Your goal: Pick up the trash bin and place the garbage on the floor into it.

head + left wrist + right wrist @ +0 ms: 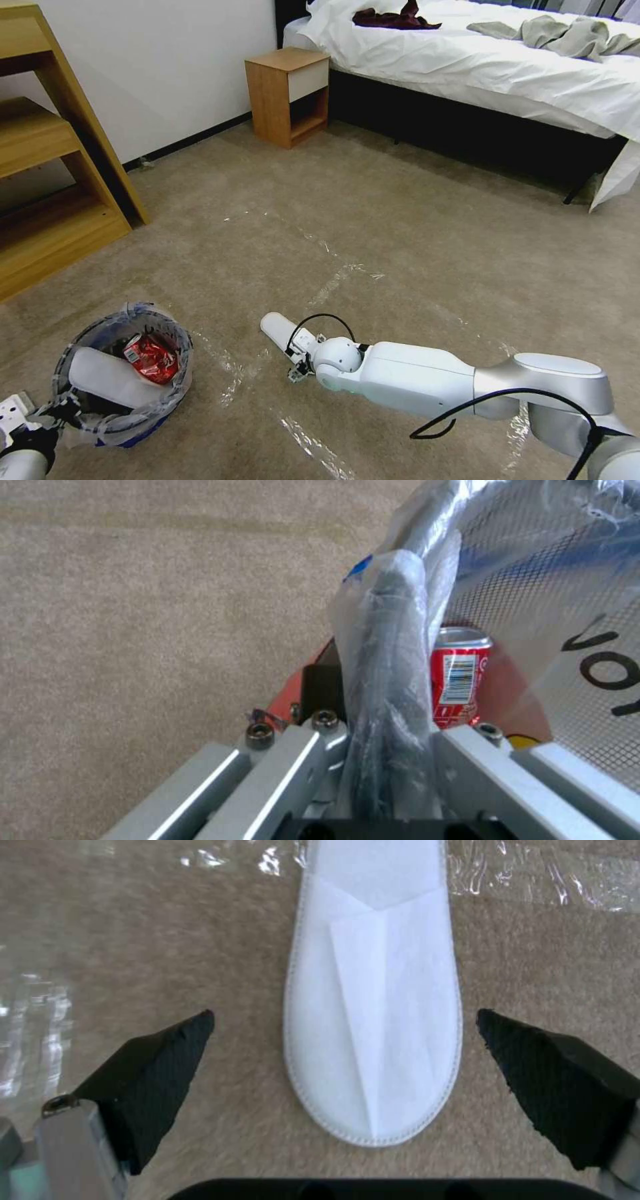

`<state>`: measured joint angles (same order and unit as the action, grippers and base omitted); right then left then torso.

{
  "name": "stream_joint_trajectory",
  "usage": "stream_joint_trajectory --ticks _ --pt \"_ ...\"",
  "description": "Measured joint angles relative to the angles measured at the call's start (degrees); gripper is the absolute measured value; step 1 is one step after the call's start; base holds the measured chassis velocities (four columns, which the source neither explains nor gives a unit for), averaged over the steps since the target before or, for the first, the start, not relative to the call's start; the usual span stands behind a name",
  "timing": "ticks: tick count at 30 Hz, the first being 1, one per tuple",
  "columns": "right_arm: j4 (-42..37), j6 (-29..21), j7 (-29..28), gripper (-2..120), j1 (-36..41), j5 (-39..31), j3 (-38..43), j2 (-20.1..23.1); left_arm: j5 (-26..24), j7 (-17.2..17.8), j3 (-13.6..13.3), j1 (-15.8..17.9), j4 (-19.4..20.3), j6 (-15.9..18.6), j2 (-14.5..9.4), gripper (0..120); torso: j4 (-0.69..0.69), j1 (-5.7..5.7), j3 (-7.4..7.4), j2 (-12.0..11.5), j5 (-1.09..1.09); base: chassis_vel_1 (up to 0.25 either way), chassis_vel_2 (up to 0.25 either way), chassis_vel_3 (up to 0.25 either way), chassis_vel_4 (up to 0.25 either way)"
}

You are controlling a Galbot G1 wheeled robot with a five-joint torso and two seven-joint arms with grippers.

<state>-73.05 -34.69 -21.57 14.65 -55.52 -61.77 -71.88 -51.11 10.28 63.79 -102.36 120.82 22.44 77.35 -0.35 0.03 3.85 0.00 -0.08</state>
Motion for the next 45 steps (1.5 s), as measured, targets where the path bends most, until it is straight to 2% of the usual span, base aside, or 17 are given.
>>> stream_joint_trajectory --ticks 5,45 --pt "3.7 1.1 1.3 100 0.6 1.7 0.2 -1.1 0.0 0.0 -0.1 0.1 -0.4 0.0 0.0 1 0.00 0.00 0.00 0.0 0.00 0.000 0.000 0.000 0.000" --pt "10.8 5.1 2.8 100 4.3 5.0 2.3 -2.3 0.9 -0.2 -1.3 0.3 -1.6 -0.6 0.3 1 0.00 0.00 0.00 0.0 0.00 0.000 0.000 0.000 0.000"
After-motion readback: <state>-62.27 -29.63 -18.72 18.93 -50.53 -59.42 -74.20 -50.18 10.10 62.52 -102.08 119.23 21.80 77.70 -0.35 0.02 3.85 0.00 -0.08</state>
